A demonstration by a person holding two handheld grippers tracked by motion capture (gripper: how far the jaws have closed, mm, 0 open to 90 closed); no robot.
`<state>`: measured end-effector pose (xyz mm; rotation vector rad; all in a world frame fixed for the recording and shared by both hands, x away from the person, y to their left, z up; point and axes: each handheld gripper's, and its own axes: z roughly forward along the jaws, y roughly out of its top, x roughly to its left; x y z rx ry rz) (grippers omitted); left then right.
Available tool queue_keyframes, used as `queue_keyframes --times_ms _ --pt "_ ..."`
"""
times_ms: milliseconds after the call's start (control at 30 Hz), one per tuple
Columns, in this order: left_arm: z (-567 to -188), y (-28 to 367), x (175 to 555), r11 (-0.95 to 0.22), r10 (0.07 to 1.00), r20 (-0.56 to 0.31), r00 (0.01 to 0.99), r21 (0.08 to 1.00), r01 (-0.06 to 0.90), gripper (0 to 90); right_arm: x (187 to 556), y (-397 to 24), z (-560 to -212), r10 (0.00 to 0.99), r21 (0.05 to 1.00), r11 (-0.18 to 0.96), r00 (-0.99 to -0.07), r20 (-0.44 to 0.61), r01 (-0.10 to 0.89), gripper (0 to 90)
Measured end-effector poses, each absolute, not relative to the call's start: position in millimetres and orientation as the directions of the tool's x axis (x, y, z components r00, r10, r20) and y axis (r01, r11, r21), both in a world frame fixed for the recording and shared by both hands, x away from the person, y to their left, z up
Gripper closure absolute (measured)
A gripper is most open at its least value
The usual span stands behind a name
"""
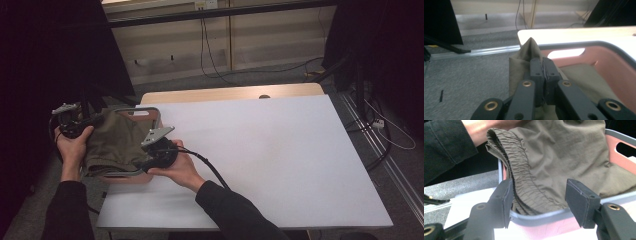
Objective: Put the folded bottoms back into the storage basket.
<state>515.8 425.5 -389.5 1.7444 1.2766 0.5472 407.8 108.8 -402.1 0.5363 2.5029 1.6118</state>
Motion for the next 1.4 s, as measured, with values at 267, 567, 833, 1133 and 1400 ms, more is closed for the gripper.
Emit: queue_keyframes --times_ms 267,567,833,1133,1400 --pt "-391 410 519 -0.146 0.9 -0.128 0.416 0.811 0.567 88.5 410 103 -405 0.373 0.897 0.367 -0.922 0.102 0.247 37.2" --pt "-396 410 514 -0.181 0.899 -0.112 0.424 0.785 0.592 88.3 409 102 -406 0.375 0.895 0.369 -0.921 0.103 0.25 36.6" --pt "-388 419 509 -0.189 0.927 -0.036 0.373 0.814 0.55 62.4 409 101 -406 0.372 0.897 0.366 -0.922 0.104 0.249 36.2" --pt "-395 431 505 -0.099 0.928 -0.146 0.344 0.792 0.602 79.7 409 101 -407 0.371 0.897 0.364 -0.922 0.106 0.25 35.9" --pt "-392 428 513 -0.143 0.922 -0.111 0.372 0.794 0.591 85.5 410 102 -409 0.368 0.898 0.358 -0.923 0.115 0.255 35.4"
